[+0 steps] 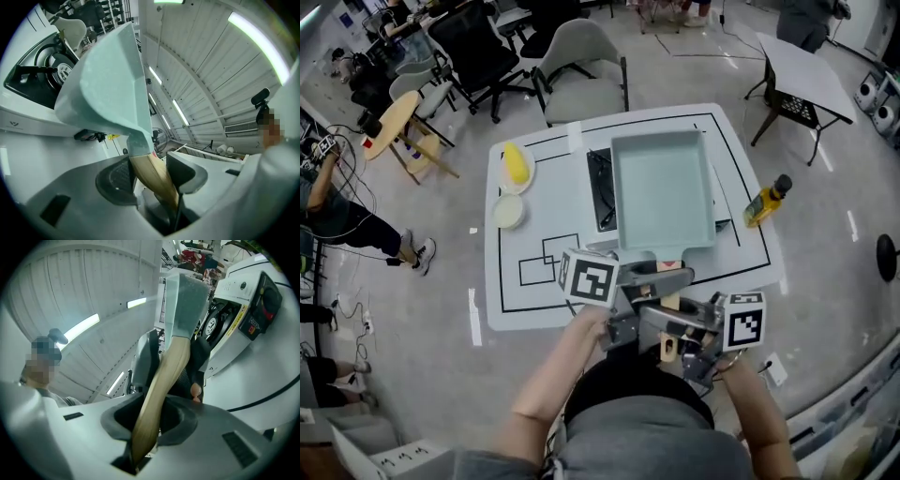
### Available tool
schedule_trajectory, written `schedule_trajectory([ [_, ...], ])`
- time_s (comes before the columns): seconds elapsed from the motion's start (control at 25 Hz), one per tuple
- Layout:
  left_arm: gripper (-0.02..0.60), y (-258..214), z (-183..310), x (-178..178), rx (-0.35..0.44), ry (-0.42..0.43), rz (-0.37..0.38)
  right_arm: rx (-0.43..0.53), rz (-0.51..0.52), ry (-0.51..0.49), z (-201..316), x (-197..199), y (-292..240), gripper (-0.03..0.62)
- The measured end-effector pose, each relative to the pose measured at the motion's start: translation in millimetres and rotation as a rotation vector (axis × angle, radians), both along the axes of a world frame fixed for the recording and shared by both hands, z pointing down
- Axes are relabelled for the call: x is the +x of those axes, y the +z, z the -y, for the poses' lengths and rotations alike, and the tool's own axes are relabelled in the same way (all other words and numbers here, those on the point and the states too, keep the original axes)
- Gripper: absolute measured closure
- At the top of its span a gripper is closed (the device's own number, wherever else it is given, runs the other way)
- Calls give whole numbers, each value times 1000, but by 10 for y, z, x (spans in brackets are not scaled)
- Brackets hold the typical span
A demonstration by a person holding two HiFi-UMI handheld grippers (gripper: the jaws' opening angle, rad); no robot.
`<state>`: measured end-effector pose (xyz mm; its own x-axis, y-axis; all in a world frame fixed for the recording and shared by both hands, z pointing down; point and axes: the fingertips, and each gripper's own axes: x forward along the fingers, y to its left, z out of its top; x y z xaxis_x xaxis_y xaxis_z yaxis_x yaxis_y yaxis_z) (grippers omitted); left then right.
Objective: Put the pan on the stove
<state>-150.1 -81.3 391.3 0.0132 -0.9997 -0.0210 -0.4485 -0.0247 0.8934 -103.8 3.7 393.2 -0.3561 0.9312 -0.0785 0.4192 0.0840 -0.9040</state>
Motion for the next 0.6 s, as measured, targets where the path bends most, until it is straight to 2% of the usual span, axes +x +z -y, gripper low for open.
schedule_trajectory([
  [0.4, 394, 146, -131, -341, -31, -85, -40, 4, -35, -73, -95, -277, 110, 510],
  [0.6, 394, 300, -155, -646, -43, -119, -79, -5, -67, -93, -102, -561, 227, 508],
])
